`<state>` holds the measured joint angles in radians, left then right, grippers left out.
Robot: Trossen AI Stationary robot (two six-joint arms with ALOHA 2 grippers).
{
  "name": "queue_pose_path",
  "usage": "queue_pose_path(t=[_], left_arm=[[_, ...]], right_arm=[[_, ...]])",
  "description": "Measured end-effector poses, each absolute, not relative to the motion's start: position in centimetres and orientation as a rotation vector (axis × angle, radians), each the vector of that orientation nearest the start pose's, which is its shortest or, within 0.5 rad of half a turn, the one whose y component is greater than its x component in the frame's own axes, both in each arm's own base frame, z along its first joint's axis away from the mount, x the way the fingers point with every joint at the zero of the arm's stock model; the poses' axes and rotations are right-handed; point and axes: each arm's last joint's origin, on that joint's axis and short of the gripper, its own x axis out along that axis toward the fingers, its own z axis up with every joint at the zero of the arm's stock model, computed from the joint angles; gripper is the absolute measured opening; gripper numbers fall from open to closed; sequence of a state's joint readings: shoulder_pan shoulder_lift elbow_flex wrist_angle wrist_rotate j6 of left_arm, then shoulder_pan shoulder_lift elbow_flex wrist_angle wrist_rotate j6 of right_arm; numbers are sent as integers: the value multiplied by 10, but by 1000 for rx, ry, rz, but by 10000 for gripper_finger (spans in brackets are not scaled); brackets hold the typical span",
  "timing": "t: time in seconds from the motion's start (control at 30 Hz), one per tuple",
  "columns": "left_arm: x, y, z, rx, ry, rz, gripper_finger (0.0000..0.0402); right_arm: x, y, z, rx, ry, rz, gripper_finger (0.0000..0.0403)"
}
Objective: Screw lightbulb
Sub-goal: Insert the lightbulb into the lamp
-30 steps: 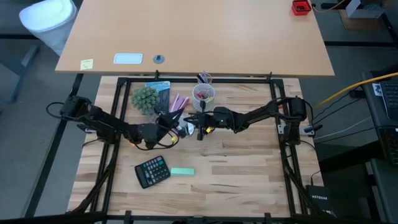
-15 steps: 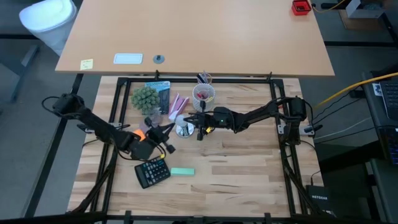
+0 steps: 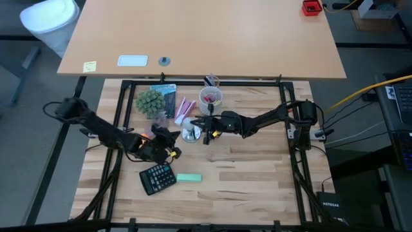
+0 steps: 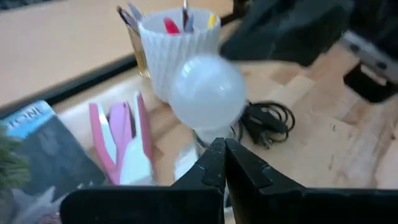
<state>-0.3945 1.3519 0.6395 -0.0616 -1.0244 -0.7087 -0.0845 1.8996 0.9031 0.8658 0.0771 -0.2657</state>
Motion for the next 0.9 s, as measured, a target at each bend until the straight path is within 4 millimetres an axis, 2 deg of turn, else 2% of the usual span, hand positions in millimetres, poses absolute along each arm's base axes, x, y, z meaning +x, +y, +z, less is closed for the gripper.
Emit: queue_pose_path(t=[0.37, 0.9], left_arm=[[247, -63, 169, -189, 375, 823, 1], [259, -56, 179, -148, 334, 784, 1]], right_arm=[[383, -35, 166, -235, 165, -152, 19], [383, -35, 166, -232, 165, -154, 19]])
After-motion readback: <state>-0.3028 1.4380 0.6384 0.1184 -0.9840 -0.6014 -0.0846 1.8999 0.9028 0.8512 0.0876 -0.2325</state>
